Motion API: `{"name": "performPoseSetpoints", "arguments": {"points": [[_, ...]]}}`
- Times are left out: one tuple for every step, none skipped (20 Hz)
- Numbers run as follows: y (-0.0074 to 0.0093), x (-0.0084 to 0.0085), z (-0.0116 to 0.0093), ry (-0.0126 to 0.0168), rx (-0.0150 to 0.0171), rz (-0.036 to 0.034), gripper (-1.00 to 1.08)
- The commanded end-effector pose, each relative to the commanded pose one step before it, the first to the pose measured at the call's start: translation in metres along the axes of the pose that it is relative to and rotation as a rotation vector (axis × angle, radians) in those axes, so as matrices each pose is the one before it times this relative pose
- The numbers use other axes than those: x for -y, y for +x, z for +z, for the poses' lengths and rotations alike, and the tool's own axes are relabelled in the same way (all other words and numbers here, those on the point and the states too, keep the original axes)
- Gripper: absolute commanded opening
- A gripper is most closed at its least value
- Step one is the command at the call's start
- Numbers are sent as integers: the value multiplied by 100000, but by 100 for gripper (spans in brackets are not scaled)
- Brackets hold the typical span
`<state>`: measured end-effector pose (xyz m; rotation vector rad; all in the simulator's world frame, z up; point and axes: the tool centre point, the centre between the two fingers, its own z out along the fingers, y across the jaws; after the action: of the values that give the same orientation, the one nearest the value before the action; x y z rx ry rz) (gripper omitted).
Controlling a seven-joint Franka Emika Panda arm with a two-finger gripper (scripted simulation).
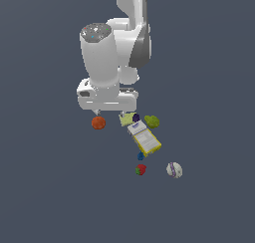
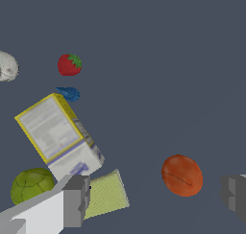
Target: Pick up a designated object from a clutter of objects.
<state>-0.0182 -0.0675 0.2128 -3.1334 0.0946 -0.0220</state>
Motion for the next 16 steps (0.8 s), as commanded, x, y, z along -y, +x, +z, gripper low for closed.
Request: {"name": "performPoseSetpoints", "arguments": {"points": [[-1077,-1977,2474,288,207,3288,100],[-463,-787,947,55,94,1318,100],[-466,-756,893,21,90,1275,100],[-461,-716,830,-9,85,1215,100],[-452,-675,770,-35,80,1152,100],[-439,-635,712,-56,76,1088,100],[-424,-593,655,-73,72,1021,100],[-406,-552,601,-86,68,954,100],[-385,-510,549,-95,64,885,100],[-362,-471,498,-101,60,819,100],[-337,-429,449,-103,56,747,100],[-310,-388,402,-102,52,677,100],[-282,-347,356,-99,47,608,100],[-252,-306,311,-93,42,536,100],[-221,-263,267,-85,37,462,100],[-189,-225,224,-76,32,397,100]]}}
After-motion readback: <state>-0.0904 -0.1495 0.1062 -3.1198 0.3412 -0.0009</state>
